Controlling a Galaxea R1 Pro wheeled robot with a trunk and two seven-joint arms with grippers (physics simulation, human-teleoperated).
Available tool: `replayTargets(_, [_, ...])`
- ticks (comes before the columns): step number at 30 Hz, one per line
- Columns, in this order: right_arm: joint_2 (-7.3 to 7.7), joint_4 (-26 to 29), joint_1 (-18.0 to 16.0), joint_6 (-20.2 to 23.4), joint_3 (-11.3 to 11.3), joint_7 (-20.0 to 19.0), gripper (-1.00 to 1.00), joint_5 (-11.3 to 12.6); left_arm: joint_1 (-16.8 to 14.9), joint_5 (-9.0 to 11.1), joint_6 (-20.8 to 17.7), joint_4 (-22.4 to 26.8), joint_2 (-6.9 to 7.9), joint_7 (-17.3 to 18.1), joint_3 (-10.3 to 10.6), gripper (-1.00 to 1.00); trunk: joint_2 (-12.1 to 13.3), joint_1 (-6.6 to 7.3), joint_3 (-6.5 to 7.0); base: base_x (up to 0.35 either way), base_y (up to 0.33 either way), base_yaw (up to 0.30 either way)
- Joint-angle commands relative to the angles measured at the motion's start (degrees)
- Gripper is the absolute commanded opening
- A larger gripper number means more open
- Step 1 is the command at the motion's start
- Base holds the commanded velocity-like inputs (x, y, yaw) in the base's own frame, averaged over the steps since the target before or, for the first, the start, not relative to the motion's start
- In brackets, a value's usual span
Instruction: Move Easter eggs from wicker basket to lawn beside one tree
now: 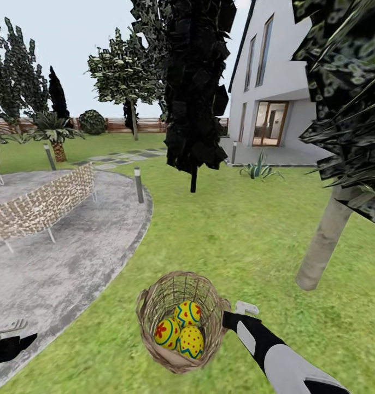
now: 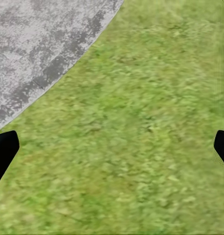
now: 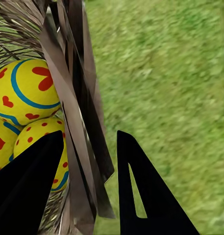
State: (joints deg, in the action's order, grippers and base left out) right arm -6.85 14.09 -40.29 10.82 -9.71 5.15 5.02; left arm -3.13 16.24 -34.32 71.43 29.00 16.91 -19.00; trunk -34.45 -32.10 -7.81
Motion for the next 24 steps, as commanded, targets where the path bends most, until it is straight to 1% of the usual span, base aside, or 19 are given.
replayTargets(1, [-0.03,0.15,-0.05,0.25,-0.20,0.21,-1.00,0.79,-0.03,0.28,-0.42,0.03,0.00,0.14,-0.12,1.00,-0.09,-0.05,-0.09,0.284,0.180,-0.146])
replayTargets(6, [-0.02,0.15,-0.05,0.25,-0.17,0.21,-1.00,0.79,-0.03,0.28,-0.41,0.03,0.00,0.14,-0.13,1.00,-0.09,-0.05,-0.08,0.278,0.187,-0.039])
replayTargets(24, [-0.09,0.15,-0.05,0.25,-0.14,0.21,-1.00,0.79,-0.03,0.28,-0.41,0.03,0.00,0.14,-0.10,1.00,-0.09,-0.05,-0.08,0.273,0.191,-0.001])
